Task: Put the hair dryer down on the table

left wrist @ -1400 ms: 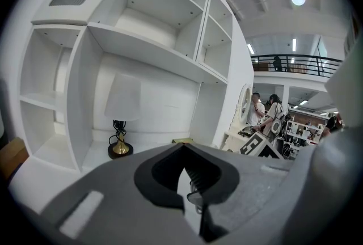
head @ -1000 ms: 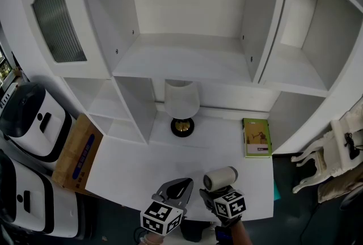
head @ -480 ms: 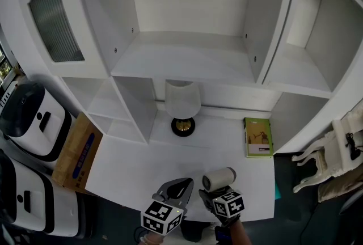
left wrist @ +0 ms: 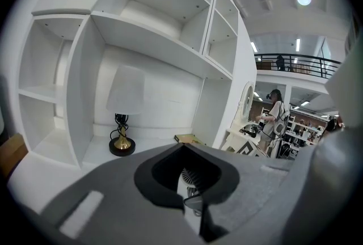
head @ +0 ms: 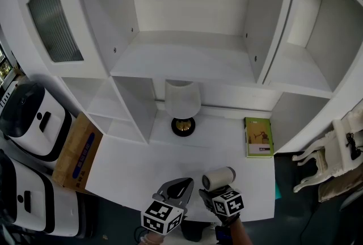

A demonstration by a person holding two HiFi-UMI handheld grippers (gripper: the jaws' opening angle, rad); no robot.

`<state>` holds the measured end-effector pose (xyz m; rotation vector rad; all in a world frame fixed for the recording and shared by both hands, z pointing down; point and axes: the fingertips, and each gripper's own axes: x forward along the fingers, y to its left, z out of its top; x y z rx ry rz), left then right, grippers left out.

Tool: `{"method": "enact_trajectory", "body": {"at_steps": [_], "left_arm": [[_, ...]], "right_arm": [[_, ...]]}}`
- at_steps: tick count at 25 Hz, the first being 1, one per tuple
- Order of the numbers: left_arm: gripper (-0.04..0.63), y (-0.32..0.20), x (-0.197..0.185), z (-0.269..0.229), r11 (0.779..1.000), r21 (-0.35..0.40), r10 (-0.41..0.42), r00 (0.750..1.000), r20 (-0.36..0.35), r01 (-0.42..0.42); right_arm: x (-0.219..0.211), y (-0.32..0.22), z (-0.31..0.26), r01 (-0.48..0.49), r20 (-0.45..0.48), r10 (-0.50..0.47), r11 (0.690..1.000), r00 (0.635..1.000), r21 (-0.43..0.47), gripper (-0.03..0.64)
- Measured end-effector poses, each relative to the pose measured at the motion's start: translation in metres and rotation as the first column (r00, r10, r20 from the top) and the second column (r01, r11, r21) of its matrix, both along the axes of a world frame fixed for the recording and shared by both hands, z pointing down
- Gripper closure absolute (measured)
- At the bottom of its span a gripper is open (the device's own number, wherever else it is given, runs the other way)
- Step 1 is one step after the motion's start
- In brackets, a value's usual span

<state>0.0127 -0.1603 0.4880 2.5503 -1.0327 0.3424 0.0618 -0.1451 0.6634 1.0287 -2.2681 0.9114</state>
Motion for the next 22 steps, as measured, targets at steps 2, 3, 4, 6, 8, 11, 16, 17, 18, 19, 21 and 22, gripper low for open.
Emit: {"method": "enact_trajectory", "body": {"at_steps": [2, 3, 4, 6, 8, 11, 16, 17, 18, 19, 21, 22], "left_arm": [[0.595, 0.001, 0.001, 0.000, 1.000, 0.001, 0.001, 1.000, 0.001, -0.001], [0.595, 0.001, 0.001, 0.000, 1.000, 0.001, 0.002, 1.000, 0.001, -0.002], [0.595, 0.002, 0.001, 0.000, 1.000, 0.001, 0.002, 1.000, 0.002, -0.002], [0.595, 0.003, 0.001, 0.000, 1.000, 0.001, 0.003, 1.000, 0.003, -0.003], [0.595, 0.005, 0.001, 0.000, 1.000, 0.001, 0.003, 1.000, 0.003, -0.003], [0.595, 0.006, 0.000, 0.000, 1.000, 0.002, 0.003, 1.000, 0.003, -0.003], [0.595, 0.010, -0.001, -0.001, 1.000, 0.003, 0.004, 1.000, 0.004, -0.004], [0.595, 0.011, -0.001, -0.001, 1.000, 0.003, 0.002, 1.000, 0.004, -0.002], [0.595, 0.011, -0.002, -0.001, 1.000, 0.003, 0.001, 1.000, 0.004, -0.001], [0.595, 0.012, -0.002, -0.001, 1.000, 0.003, 0.000, 1.000, 0.004, 0.000], [0.595, 0.013, -0.003, 0.000, 1.000, 0.002, -0.001, 1.000, 0.006, 0.001], [0.595, 0.013, -0.004, 0.001, 1.000, 0.001, -0.002, 1.000, 0.007, 0.002]], "right_arm": [[0.000, 0.001, 0.003, 0.004, -0.007, -0.004, 1.000, 1.000, -0.009, 0.380], [0.000, 0.001, 0.005, 0.007, -0.009, -0.007, 1.000, 1.000, -0.013, 0.382], [0.001, 0.002, 0.007, 0.009, -0.011, -0.009, 1.000, 1.000, -0.016, 0.381], [0.000, 0.003, 0.010, 0.013, -0.014, -0.014, 1.000, 1.000, -0.024, 0.382], [0.000, 0.005, 0.013, 0.020, -0.018, -0.020, 0.999, 1.000, -0.033, 0.382], [-0.001, 0.007, 0.019, 0.028, -0.028, -0.029, 0.999, 0.999, -0.046, 0.383], [-0.003, 0.012, 0.028, 0.044, -0.044, -0.047, 0.997, 0.998, -0.068, 0.383], [-0.003, 0.012, 0.030, 0.046, -0.048, -0.049, 0.996, 0.998, -0.074, 0.383], [-0.003, 0.013, 0.032, 0.047, -0.052, -0.051, 0.996, 0.997, -0.079, 0.383], [-0.002, 0.015, 0.034, 0.048, -0.055, -0.053, 0.995, 0.997, -0.085, 0.383], [-0.002, 0.016, 0.036, 0.047, -0.058, -0.052, 0.994, 0.997, -0.096, 0.383], [-0.002, 0.017, 0.037, 0.045, -0.057, -0.051, 0.994, 0.997, -0.100, 0.383]]}}
